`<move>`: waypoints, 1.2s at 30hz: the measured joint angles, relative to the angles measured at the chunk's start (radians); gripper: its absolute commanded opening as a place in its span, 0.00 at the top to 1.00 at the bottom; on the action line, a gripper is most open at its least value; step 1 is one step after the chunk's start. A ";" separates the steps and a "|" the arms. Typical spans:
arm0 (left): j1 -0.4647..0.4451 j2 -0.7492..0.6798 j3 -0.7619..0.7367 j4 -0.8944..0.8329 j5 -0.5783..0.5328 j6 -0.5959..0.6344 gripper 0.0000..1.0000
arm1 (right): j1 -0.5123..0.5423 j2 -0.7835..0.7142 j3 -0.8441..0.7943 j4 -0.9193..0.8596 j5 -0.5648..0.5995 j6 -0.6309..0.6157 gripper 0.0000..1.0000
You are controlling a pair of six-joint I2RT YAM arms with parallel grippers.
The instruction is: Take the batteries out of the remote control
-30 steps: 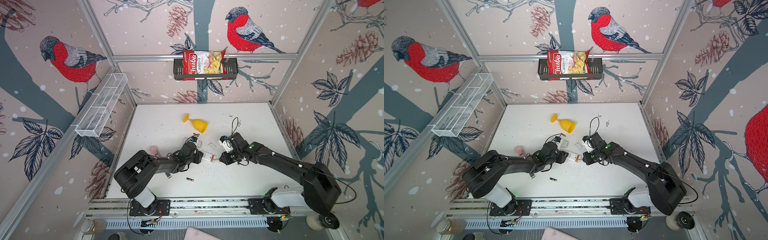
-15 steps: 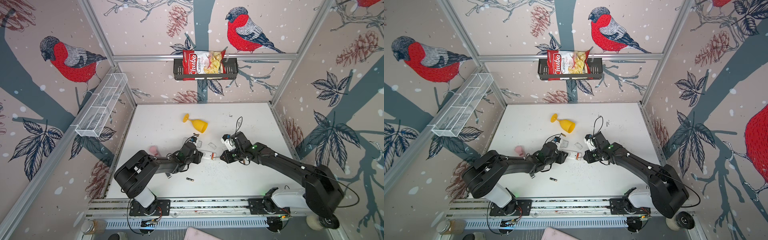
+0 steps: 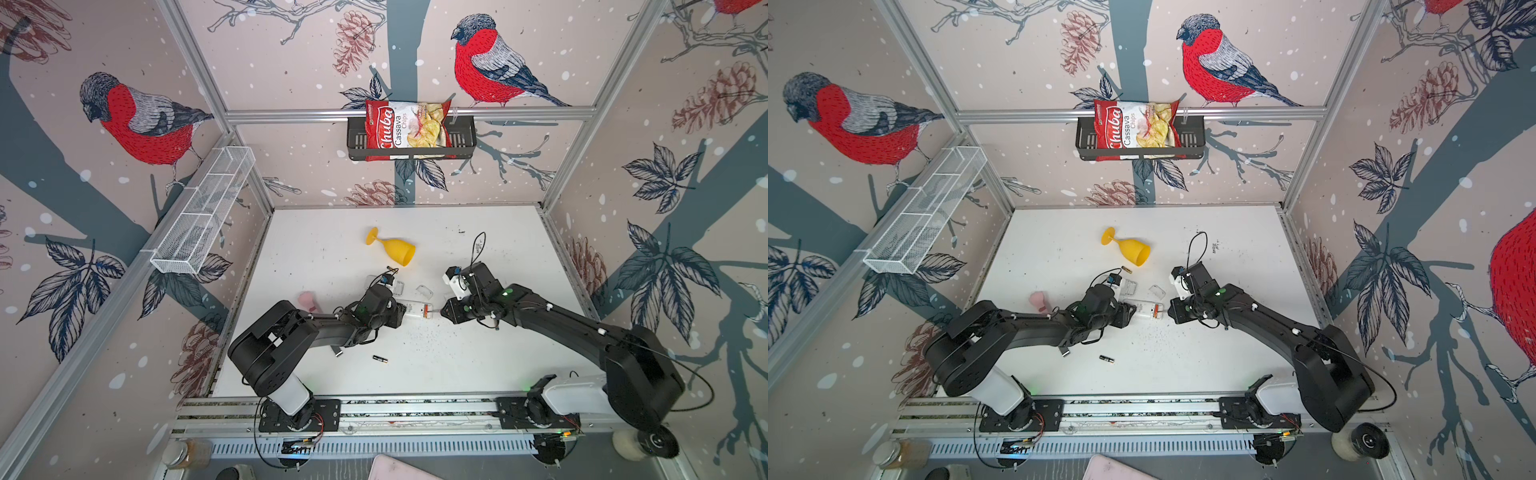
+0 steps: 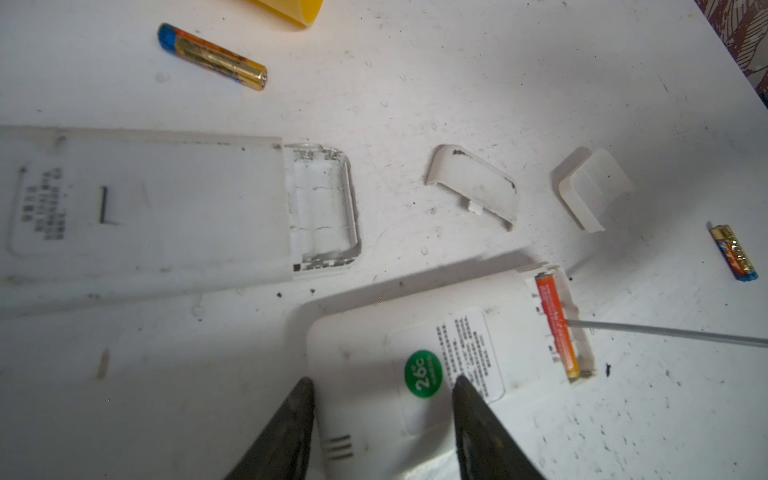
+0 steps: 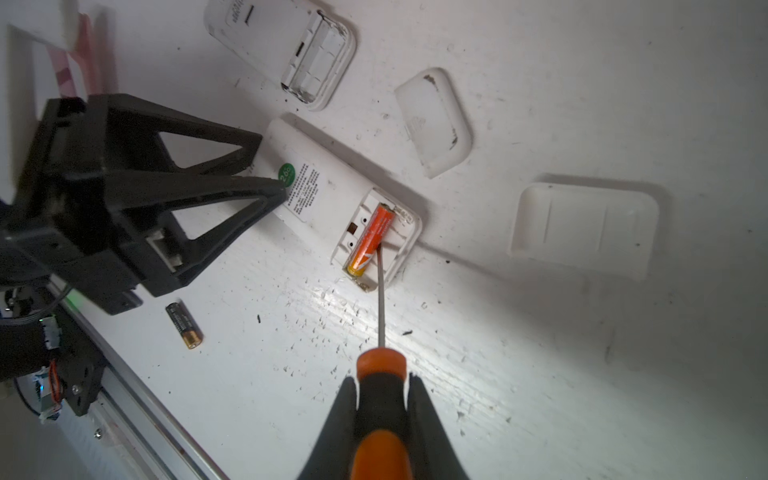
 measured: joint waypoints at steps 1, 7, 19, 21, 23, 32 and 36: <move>0.000 -0.002 0.000 0.000 0.000 0.000 0.47 | 0.007 0.003 0.002 0.000 0.009 0.000 1.00; 0.000 -0.024 -0.003 -0.020 -0.010 0.000 0.47 | 0.029 0.021 0.024 -0.011 0.031 -0.003 1.00; 0.003 -0.032 -0.005 -0.044 -0.036 0.001 0.47 | 0.097 0.032 0.069 -0.086 0.025 -0.032 0.97; 0.003 -0.025 -0.006 -0.043 -0.026 0.000 0.47 | 0.097 0.039 0.074 -0.089 0.058 -0.032 0.98; 0.003 -0.016 -0.006 -0.033 -0.026 0.000 0.47 | 0.098 0.048 0.083 -0.092 0.080 -0.032 0.98; 0.003 0.003 -0.008 0.003 -0.033 -0.002 0.47 | 0.118 0.064 0.109 -0.125 0.114 -0.037 1.00; 0.003 0.011 -0.007 0.016 -0.037 -0.005 0.47 | 0.118 0.063 0.103 -0.119 0.108 -0.037 1.00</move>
